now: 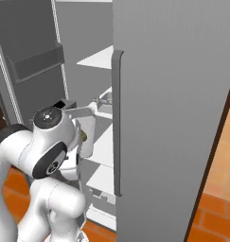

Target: Take the meat container that has the fish and place it on the second highest rack of the freezer. Then take the vegetable container that has the lime and potato and place it on the highest rack of the freezer.

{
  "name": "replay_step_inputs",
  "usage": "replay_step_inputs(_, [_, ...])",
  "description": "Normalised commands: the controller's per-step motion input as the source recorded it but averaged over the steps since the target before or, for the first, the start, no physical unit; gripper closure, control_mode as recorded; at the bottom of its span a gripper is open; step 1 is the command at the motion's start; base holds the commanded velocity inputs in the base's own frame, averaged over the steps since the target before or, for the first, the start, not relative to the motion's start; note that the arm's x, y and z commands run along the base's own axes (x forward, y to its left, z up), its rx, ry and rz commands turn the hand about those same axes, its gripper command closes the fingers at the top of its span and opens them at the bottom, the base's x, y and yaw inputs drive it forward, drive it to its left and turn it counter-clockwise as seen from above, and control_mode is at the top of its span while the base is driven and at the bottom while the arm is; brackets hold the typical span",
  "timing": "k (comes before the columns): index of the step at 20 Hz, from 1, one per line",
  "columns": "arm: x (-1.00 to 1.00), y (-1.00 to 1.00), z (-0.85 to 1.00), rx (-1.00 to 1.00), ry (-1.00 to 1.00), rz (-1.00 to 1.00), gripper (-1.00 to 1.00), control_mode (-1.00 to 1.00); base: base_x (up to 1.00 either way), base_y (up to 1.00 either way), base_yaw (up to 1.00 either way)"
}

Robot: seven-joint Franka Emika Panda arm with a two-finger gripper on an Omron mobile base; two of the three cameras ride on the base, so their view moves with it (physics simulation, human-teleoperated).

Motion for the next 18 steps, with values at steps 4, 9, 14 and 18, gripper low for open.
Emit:
replay_step_inputs(4, [0.70, 0.01, 0.49, 0.04, -0.03, -0.11, 1.00, -1.00, 0.00, 0.00, 0.00])
replay_step_inputs(9, [0.72, 0.18, 0.33, 0.11, -0.09, -0.08, 1.00, -1.00, 0.00, 0.00, 0.00])
replay_step_inputs(14, [0.63, 0.34, 0.27, 0.04, -0.20, -0.08, 1.00, -1.00, 0.00, 0.00, 0.00])
replay_step_inputs(18, [0.81, 0.23, 0.29, 0.00, -0.24, -0.15, 1.00, -1.00, 0.00, 0.00, 0.00])
